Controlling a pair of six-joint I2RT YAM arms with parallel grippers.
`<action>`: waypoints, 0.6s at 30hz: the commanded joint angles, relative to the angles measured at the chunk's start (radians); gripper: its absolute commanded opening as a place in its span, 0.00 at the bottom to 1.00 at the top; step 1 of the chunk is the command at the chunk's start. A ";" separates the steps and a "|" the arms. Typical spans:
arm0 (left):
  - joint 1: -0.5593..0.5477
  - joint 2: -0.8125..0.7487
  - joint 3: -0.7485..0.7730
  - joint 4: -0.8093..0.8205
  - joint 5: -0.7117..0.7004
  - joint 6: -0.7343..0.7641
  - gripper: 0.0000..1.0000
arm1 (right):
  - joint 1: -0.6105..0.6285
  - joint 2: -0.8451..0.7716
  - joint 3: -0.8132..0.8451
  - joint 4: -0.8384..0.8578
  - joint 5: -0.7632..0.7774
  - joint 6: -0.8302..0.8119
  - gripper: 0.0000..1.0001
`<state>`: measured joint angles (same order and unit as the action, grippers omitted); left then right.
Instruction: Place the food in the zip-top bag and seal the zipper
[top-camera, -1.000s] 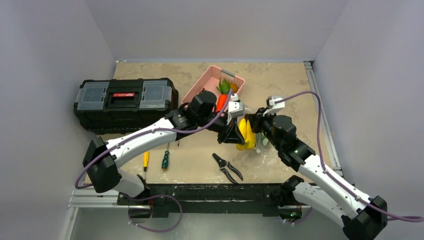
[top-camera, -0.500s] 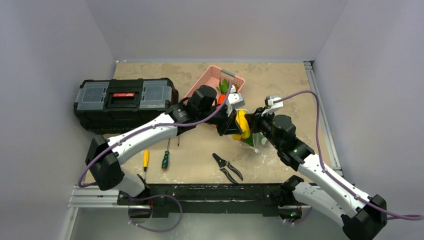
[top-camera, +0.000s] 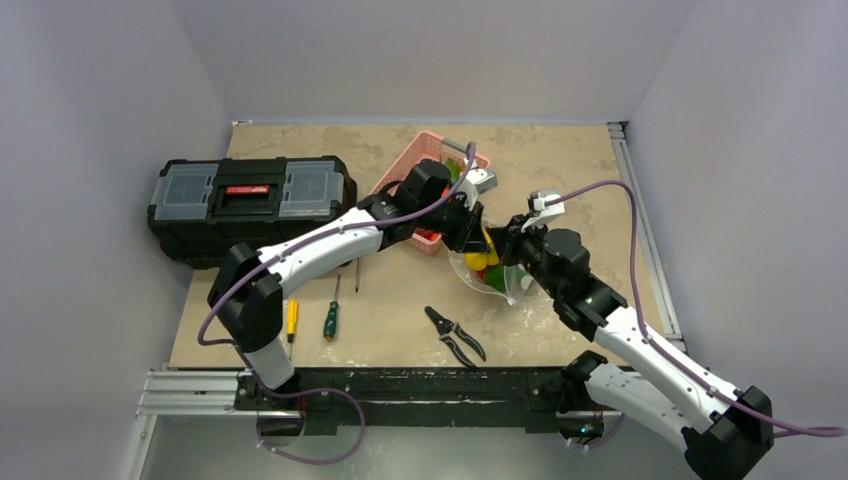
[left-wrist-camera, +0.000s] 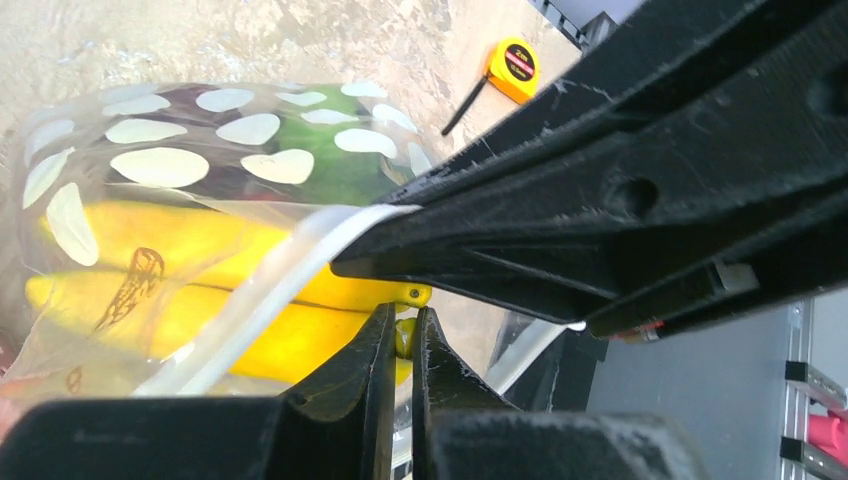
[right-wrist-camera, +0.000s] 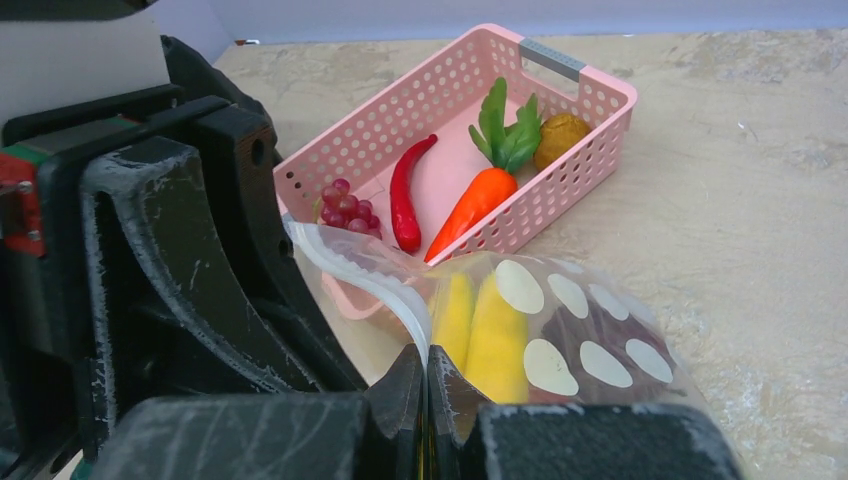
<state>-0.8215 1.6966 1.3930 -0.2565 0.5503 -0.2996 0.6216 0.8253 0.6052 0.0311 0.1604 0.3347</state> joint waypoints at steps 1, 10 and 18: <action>-0.001 0.019 0.066 0.020 -0.049 -0.016 0.09 | 0.004 0.001 0.029 0.055 -0.011 -0.013 0.00; -0.001 0.005 0.074 -0.003 -0.090 0.037 0.38 | 0.003 0.003 0.029 0.052 0.011 -0.013 0.00; 0.046 -0.174 -0.078 0.090 -0.084 0.035 0.45 | 0.004 0.005 0.029 0.049 0.029 -0.008 0.00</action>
<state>-0.8146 1.6451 1.3548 -0.2497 0.4664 -0.2699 0.6216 0.8310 0.6052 0.0319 0.1658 0.3347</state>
